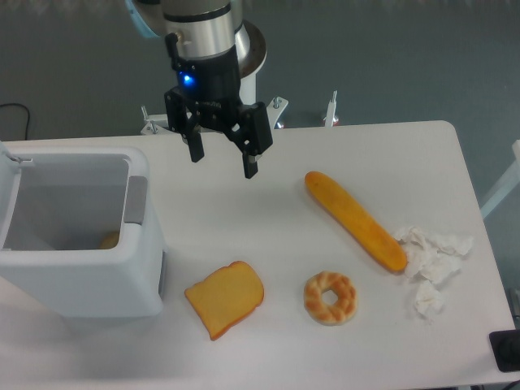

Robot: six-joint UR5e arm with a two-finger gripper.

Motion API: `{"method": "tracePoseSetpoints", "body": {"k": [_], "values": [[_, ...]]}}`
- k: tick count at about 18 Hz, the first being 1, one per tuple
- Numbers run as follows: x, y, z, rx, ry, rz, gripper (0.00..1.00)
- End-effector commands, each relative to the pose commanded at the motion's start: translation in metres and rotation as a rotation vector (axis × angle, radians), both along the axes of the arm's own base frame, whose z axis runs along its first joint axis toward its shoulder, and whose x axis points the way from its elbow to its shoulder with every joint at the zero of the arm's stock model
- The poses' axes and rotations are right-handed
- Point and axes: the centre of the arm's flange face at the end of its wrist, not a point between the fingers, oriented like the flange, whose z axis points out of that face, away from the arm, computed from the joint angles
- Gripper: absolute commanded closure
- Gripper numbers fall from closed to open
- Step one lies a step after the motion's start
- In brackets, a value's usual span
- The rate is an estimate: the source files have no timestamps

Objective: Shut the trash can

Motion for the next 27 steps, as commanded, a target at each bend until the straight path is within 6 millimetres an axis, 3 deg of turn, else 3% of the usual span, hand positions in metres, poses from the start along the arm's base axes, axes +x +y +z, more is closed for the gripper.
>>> {"method": "tracePoseSetpoints", "body": {"k": [7,13,20,27], "values": [[0.006,-0.003,0.012,0.023,0.010,0.004,0.00],[0.008,-0.001,0.011,0.022,0.003,0.002,0.00],[0.015,0.006,0.018,0.110,-0.093,0.062,0.00],[0.034,0.002,0.046,0.231,-0.224,0.173,0.00]]}}
